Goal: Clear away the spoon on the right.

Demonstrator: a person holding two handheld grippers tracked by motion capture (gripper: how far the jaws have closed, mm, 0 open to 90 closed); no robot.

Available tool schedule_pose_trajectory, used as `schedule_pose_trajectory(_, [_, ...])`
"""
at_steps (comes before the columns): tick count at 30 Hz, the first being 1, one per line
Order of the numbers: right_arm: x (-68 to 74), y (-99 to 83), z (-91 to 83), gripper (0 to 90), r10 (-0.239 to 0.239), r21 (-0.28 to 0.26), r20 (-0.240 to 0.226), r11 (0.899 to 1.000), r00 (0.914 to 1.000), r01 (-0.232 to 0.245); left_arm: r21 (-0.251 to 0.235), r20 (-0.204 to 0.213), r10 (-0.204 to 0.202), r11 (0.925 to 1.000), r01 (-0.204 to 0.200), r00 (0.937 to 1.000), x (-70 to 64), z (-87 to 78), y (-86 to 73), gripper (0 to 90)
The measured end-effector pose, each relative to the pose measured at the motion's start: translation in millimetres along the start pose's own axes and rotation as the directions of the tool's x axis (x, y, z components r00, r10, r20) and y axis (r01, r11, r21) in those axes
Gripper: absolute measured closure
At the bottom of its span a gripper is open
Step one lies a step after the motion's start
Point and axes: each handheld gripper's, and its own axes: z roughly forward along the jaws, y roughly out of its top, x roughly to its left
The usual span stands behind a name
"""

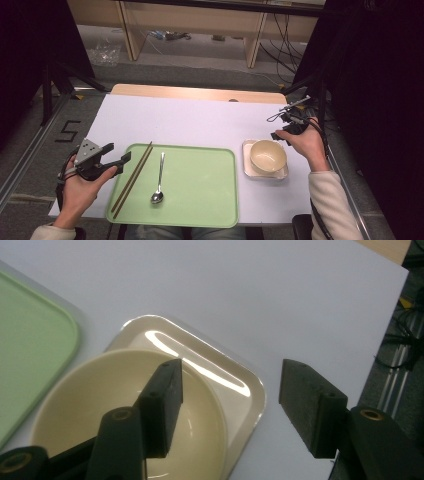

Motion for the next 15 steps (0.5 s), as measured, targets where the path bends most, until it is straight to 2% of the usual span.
schedule_pose_trajectory(3, [-3.2,-2.8,1.3,43.8,0.028,0.02,0.011,0.999,0.9996,-0.028,0.0,-0.002,0.0,1.0,0.0,1.0,-0.2,-0.1,-0.1,30.3])
schedule_pose_trajectory(5, [-6.3,-4.1,3.7,43.8,0.007,0.025,0.002,1.0,1.0,-0.007,0.0,-0.002,0.0,1.0,0.0,1.0,-0.4,-0.2,0.0,30.3])
schedule_pose_trajectory(15, [-8.0,-5.3,7.2,45.5,0.036,0.036,-0.01,0.999,0.9993,-0.036,-0.006,-0.001,0.0,1.0,0.0,1.0,-0.1,-1.1,-0.2,30.4])
